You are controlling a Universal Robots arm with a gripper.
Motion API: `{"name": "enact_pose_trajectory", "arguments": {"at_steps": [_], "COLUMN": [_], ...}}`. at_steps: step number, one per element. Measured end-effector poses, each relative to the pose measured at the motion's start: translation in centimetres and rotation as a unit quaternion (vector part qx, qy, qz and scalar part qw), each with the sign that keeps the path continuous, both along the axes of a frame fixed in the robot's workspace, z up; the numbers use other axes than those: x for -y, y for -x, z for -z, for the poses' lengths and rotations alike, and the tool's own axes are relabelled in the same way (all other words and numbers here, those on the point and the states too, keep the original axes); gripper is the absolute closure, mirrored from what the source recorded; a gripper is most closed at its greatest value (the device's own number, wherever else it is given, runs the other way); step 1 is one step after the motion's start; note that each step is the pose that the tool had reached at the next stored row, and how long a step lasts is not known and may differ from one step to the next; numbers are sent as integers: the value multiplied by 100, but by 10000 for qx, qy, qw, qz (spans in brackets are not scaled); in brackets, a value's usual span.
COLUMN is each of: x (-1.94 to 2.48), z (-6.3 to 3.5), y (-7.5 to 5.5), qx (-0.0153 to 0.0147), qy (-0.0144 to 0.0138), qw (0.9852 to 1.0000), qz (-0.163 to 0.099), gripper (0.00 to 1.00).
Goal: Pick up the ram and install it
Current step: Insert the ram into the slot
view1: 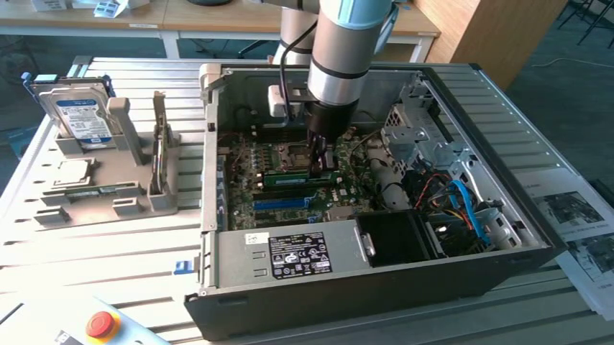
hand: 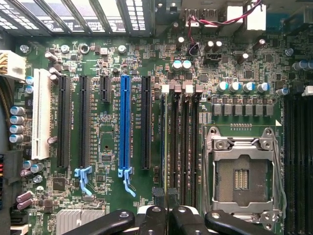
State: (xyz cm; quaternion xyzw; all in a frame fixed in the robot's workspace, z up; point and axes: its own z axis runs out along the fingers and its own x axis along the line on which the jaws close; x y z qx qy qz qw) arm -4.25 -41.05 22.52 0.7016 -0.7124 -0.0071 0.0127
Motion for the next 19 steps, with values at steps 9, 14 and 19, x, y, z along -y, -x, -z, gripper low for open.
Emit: {"name": "enact_pose_trajectory", "arguments": {"at_steps": [9, 14, 19], "x": [0, 0, 0], "z": [12, 12, 12], "y": [0, 0, 0], "qx": [1, 0, 0], "qy": [-1, 0, -1], "qw": [10000, 10000, 10000], "qz": [0, 0, 0], "gripper": [88, 88, 82]}}
